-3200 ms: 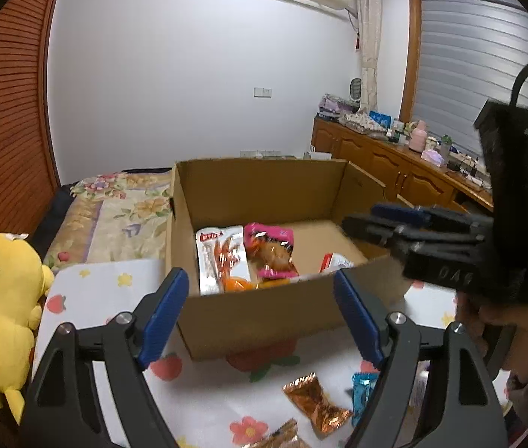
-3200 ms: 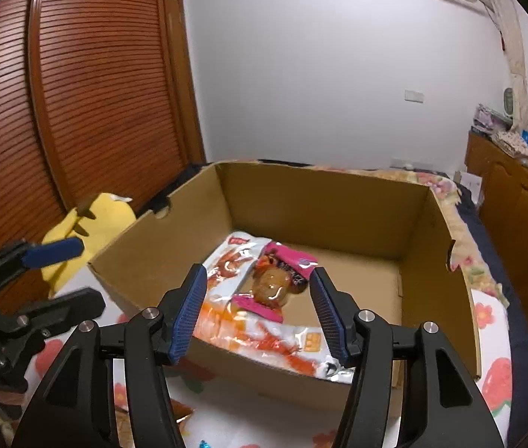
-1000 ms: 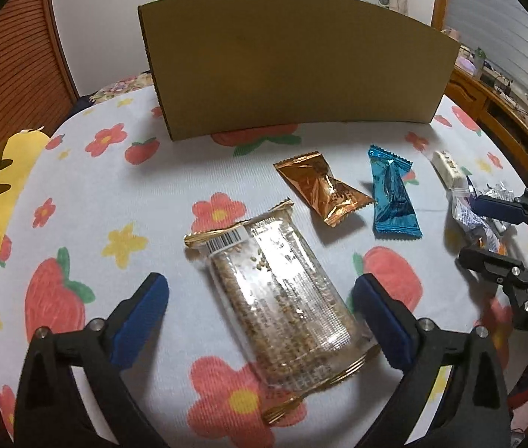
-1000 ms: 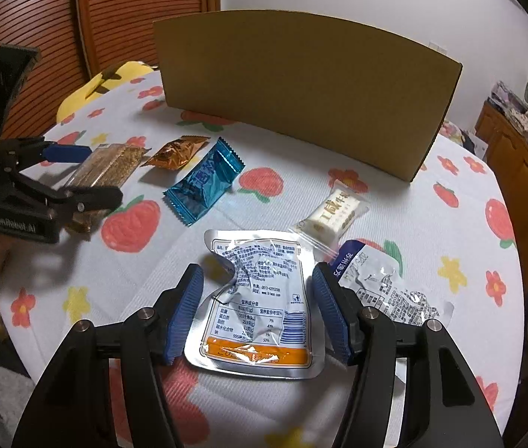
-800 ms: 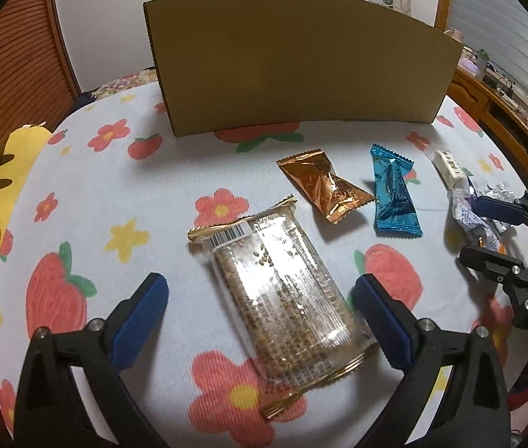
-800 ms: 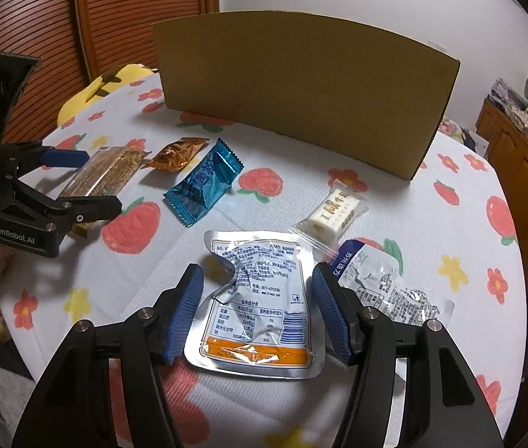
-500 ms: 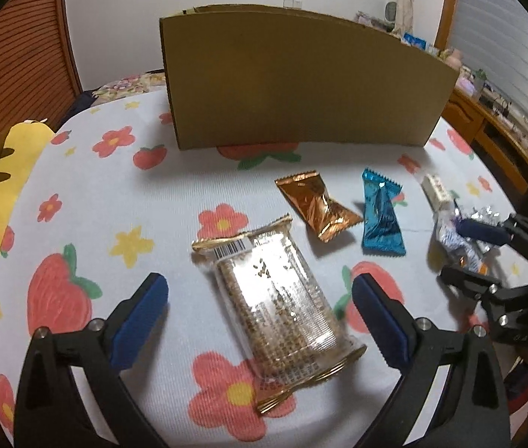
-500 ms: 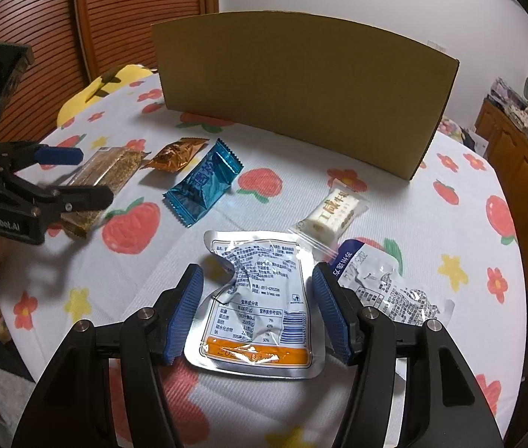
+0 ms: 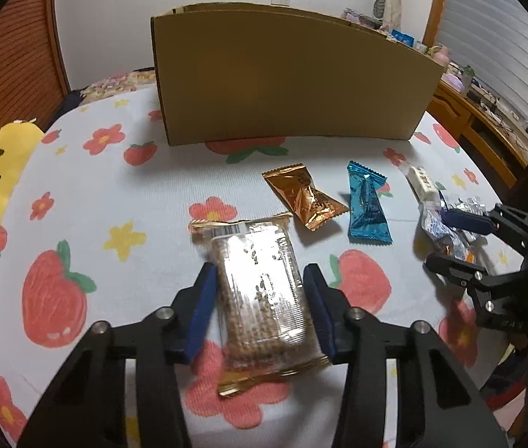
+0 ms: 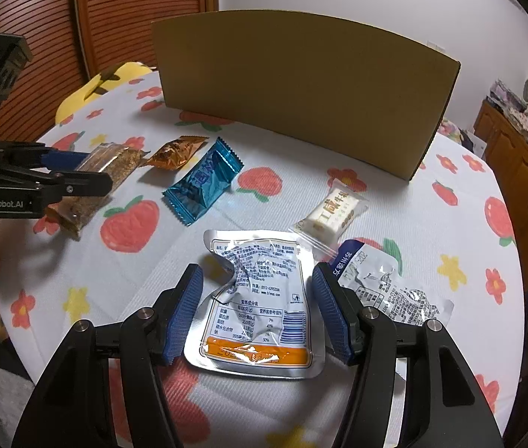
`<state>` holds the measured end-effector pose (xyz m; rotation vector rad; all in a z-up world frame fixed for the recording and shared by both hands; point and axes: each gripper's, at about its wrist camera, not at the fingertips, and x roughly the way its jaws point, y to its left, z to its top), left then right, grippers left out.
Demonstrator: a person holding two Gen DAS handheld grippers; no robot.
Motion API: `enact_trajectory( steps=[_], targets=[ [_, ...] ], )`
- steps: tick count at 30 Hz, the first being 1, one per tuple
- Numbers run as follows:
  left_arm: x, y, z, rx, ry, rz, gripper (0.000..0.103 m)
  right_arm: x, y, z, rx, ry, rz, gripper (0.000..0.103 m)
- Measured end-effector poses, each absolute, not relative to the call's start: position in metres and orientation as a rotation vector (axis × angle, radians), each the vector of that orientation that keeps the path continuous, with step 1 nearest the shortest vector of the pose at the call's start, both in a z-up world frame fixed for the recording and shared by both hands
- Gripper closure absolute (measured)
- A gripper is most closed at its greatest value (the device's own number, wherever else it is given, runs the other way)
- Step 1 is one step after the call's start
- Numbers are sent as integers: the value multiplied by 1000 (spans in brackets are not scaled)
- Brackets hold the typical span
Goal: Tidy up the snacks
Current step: 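Grasp the clear wafer bar packet with the left tool while the right tool grasps the orange-striped silver packet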
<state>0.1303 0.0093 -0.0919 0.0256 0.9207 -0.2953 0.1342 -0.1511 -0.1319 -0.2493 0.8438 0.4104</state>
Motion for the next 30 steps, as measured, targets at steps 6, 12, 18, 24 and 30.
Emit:
enact_trajectory(
  steps=[6, 12, 18, 24, 30],
  targets=[
    [125, 18, -93, 26, 909, -294, 58, 134, -150, -132, -250, 845, 411, 41],
    [126, 18, -95, 22, 913, -288, 54, 134, -150, -132, -248, 847, 412, 41],
    [127, 18, -98, 24, 902, -293, 57, 134, -149, -132, -249, 851, 414, 40],
    [119, 24, -96, -15, 873, -327, 62, 133, -149, -131, -249, 854, 418, 46],
    [112, 24, -95, -38, 854, -343, 62, 120, -144, -128, -267, 829, 427, 66]
  ],
)
